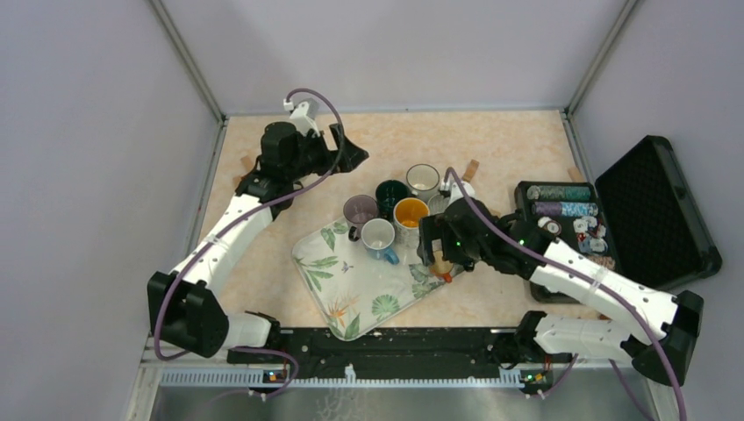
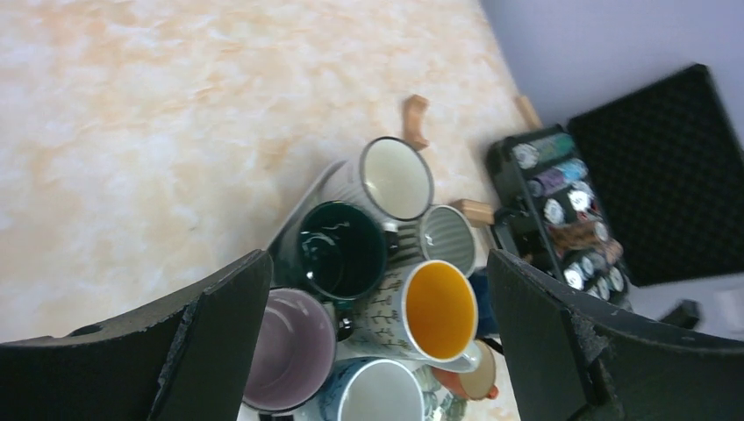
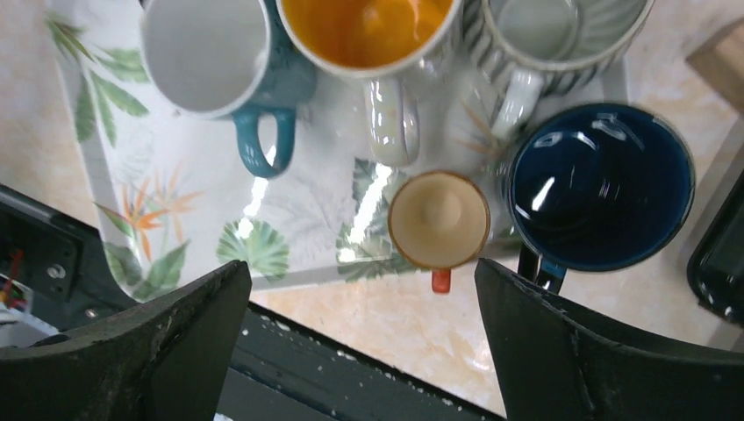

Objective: Turn the mug right side up
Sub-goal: Place the cup on the tray, then turn over the cup at the center of the board.

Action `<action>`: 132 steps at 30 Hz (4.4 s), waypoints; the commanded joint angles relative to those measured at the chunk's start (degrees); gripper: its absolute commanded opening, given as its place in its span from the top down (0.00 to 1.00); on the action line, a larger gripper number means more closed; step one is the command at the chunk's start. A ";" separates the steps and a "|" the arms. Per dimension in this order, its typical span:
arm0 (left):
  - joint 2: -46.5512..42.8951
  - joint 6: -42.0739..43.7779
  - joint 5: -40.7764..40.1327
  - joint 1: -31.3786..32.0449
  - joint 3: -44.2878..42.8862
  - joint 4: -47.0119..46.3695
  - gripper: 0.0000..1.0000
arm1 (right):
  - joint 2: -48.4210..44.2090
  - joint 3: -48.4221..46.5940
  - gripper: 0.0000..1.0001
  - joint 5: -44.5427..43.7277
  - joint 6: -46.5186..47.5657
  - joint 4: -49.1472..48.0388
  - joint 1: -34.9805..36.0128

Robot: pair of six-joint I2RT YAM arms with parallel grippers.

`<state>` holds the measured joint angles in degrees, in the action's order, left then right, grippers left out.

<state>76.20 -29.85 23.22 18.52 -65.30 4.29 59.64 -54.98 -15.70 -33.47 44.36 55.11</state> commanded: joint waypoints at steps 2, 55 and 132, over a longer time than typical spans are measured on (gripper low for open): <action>-2.29 1.26 -14.60 -0.17 -4.13 10.13 0.02 | 0.14 -4.08 0.01 8.05 6.20 -7.66 -7.00; 44.63 -33.32 -57.36 -10.21 -39.97 37.77 0.02 | 8.16 -5.17 0.01 26.42 8.43 -29.79 -16.79; 57.87 -33.04 -56.40 -5.40 -58.13 45.96 0.04 | 9.18 -0.50 0.01 26.87 6.67 -32.11 -16.81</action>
<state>135.63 -65.41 -29.98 13.47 -123.85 51.07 69.19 -55.86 10.83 -26.61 14.52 38.81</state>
